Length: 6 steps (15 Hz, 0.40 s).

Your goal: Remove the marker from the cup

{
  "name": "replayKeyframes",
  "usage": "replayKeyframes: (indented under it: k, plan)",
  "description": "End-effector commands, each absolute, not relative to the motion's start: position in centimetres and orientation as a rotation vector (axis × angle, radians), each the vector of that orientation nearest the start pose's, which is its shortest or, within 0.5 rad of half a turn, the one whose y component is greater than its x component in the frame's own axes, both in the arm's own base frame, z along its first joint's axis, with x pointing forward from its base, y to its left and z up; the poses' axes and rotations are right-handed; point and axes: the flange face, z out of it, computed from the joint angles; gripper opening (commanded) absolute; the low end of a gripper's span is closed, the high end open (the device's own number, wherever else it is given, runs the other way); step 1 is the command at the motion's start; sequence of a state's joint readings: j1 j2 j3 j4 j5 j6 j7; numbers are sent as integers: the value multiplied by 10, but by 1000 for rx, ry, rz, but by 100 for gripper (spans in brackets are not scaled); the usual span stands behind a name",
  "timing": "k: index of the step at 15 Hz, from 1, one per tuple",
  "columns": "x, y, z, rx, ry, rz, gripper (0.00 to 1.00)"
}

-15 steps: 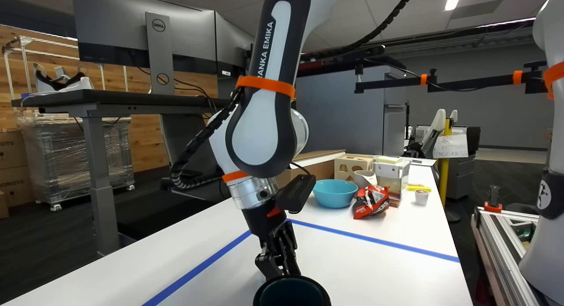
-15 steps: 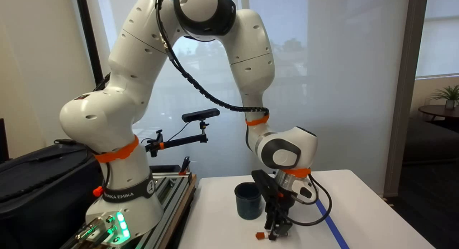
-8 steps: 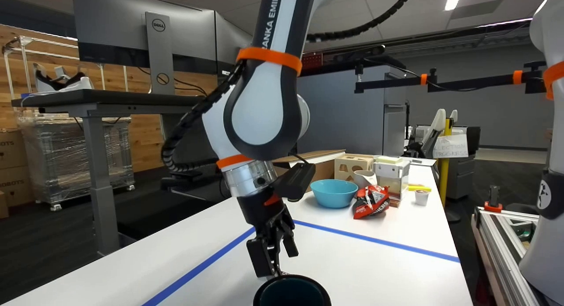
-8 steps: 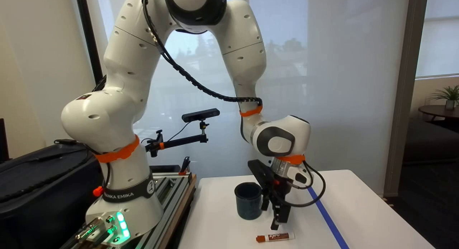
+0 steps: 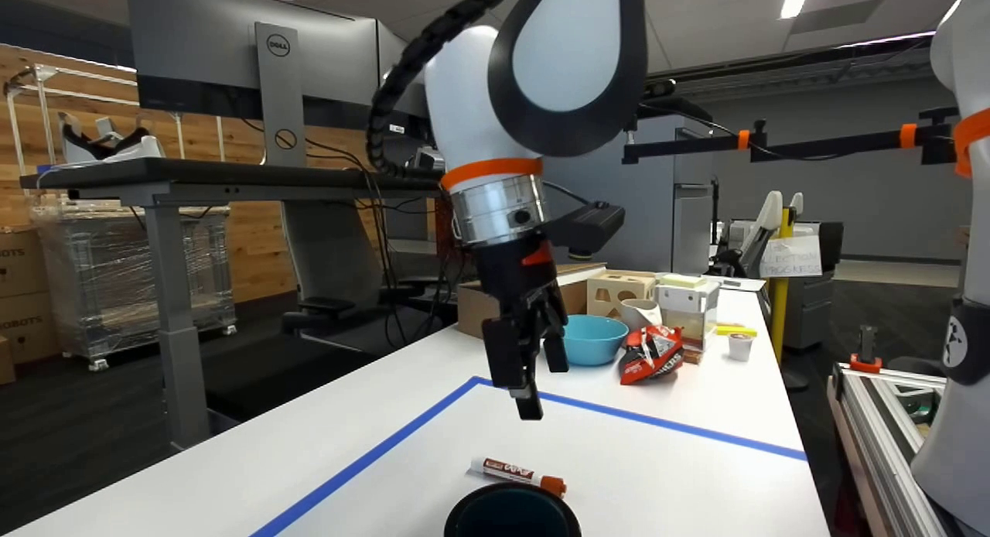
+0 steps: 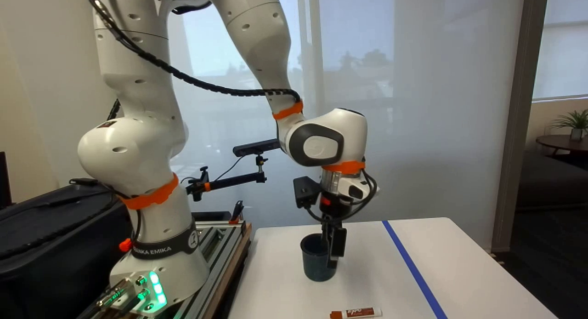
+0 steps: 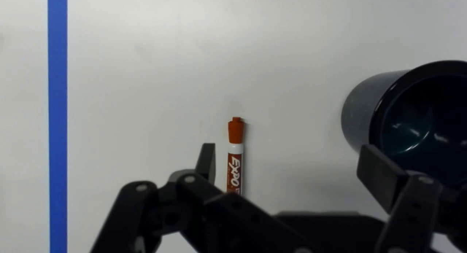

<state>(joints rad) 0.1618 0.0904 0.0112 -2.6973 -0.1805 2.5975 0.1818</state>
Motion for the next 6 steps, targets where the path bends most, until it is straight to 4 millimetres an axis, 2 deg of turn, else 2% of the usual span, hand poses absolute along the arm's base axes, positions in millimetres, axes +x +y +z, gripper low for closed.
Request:
replayKeyframes:
  k: [1,3,6]
  plan:
    - [373,69,192,-3230,-238,265,100]
    - [365,67,197,-3231,-228,252,100]
    - [365,67,197,-3231,-224,249,100]
